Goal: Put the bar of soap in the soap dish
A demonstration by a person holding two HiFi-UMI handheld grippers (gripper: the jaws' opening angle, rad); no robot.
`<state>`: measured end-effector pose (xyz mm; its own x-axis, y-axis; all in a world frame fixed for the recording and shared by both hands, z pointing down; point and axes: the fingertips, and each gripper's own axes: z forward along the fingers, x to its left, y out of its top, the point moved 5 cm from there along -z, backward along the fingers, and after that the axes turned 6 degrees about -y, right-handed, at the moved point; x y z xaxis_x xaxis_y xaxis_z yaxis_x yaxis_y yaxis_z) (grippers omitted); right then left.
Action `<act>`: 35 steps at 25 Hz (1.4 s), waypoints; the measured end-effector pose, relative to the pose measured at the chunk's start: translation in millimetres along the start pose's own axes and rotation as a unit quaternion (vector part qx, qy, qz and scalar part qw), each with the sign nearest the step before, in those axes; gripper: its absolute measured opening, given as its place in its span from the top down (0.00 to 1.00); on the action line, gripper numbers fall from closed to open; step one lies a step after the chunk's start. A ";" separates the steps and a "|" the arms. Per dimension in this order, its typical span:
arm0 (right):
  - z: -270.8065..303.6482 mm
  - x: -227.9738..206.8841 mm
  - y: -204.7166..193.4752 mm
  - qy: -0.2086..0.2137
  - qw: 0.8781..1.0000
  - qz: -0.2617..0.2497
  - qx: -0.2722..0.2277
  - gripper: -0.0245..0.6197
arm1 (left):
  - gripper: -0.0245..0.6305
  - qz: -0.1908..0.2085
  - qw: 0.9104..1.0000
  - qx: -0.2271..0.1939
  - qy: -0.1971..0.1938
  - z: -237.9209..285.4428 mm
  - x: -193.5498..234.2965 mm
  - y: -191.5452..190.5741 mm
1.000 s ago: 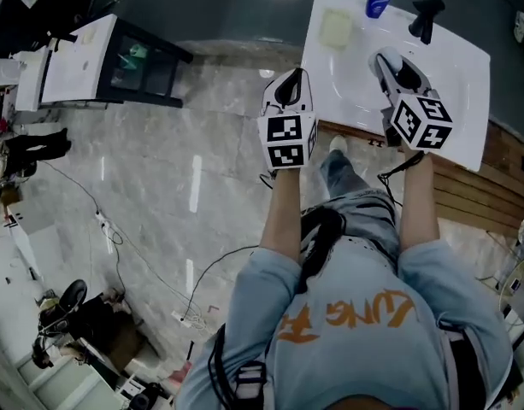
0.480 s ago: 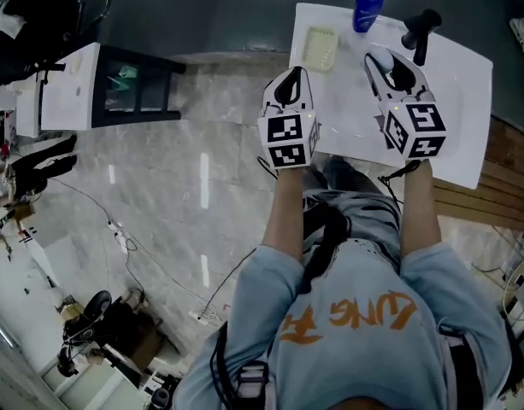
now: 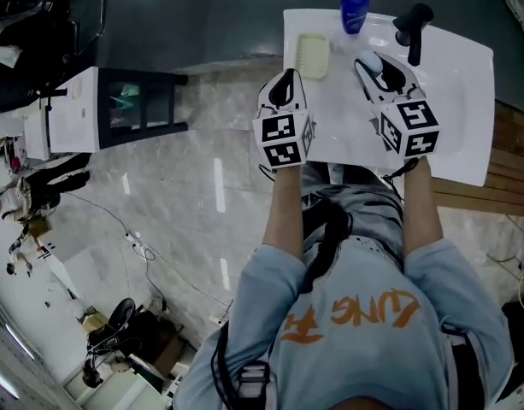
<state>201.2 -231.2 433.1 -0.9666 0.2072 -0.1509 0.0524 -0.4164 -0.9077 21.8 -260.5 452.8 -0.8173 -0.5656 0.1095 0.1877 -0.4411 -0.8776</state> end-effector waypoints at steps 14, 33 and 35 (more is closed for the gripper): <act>72.5 37.5 -12.8 0.079 0.996 0.002 0.052 0.74 | 0.93 -0.021 0.999 0.025 0.004 7.4 36.2 -16.6; 144.5 73.4 -42.4 0.163 0.972 -0.043 0.166 0.74 | 0.93 -0.056 0.997 0.046 -0.006 18.2 88.7 -30.1; 148.0 74.0 -43.9 0.176 0.967 -0.044 0.179 0.74 | 0.93 -0.057 0.997 0.047 -0.007 20.1 91.3 -28.9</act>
<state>90.2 -328.6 519.7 -0.8152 0.5175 -0.2600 -0.1770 -0.6501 -0.7389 -47.2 -313.3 497.5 -0.8285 -0.5178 0.2132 0.1447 -0.5656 -0.8119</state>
